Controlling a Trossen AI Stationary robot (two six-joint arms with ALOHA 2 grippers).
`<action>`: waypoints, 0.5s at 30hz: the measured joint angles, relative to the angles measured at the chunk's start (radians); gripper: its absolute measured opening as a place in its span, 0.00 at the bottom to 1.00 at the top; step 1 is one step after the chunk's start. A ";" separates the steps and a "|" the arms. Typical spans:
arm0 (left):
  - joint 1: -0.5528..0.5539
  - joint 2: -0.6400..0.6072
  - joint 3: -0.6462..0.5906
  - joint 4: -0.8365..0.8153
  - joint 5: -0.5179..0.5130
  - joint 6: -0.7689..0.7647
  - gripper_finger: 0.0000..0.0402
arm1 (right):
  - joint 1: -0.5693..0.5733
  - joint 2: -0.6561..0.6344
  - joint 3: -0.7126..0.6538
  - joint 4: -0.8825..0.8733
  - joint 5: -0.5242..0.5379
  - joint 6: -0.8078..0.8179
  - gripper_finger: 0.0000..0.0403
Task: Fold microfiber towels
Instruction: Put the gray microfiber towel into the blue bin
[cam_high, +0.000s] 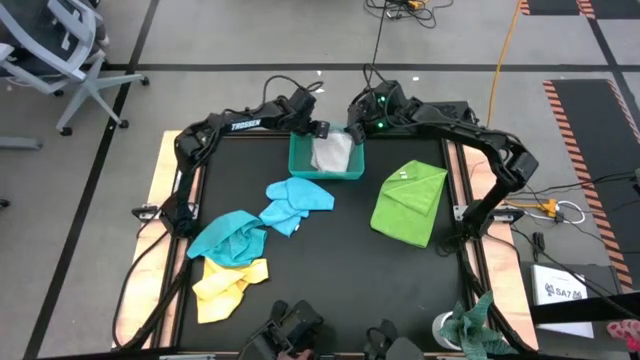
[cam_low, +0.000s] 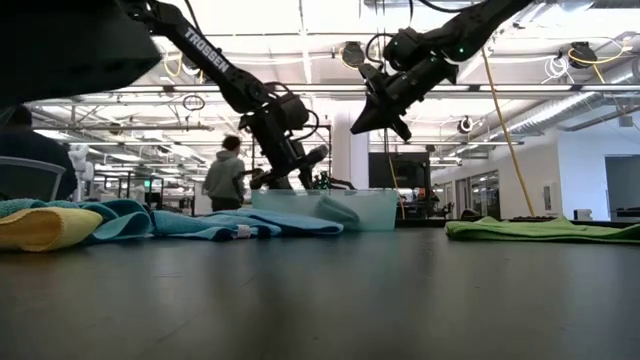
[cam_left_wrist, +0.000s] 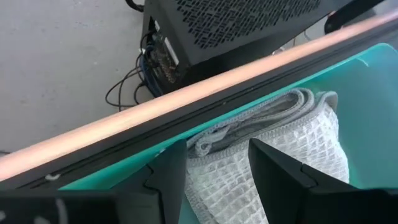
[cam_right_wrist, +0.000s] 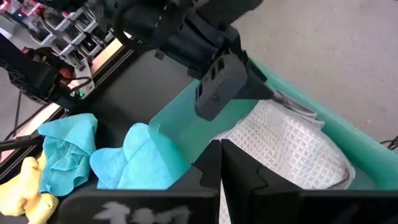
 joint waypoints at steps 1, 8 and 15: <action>-0.001 0.001 0.000 0.012 0.001 -0.008 0.43 | 0.000 0.000 -0.006 -0.002 0.000 0.000 0.00; -0.002 0.001 0.000 0.009 0.000 -0.010 0.43 | 0.000 0.000 -0.044 0.002 0.002 0.000 0.00; -0.003 0.001 0.000 0.010 -0.007 -0.023 0.43 | 0.000 0.000 -0.053 0.011 0.003 0.000 0.00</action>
